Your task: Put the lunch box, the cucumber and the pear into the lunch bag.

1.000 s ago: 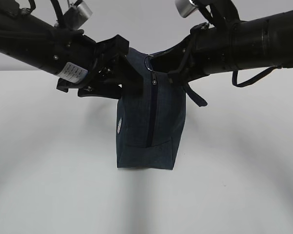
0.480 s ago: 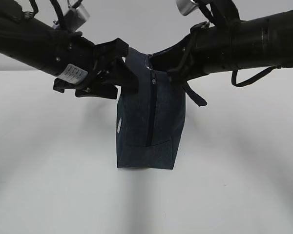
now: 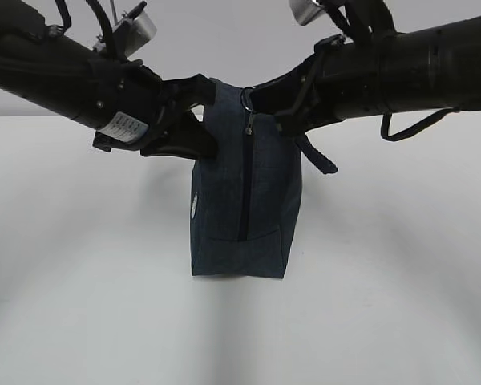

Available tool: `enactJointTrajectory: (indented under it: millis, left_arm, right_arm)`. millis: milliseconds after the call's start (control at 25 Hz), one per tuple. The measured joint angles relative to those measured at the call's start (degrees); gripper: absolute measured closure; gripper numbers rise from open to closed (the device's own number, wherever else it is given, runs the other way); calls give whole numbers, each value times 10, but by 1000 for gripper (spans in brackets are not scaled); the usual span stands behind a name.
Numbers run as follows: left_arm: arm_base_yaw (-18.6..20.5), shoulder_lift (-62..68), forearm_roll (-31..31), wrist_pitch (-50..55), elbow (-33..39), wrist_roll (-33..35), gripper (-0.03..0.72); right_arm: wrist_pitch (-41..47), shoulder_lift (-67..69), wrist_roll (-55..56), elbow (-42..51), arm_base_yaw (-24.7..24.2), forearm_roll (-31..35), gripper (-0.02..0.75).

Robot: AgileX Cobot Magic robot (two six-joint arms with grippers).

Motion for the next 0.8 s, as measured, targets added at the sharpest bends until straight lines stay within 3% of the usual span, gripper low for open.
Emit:
enactJointTrajectory:
  millis: [200,800]
  left_arm:
    - [0,0,2,3,0,4,674]
    - [0,0,10,41,0,13,676]
  right_arm:
    - [-3,10,-6,-26,-1,0,754]
    - [72,160,36,-191,-72,-3,754]
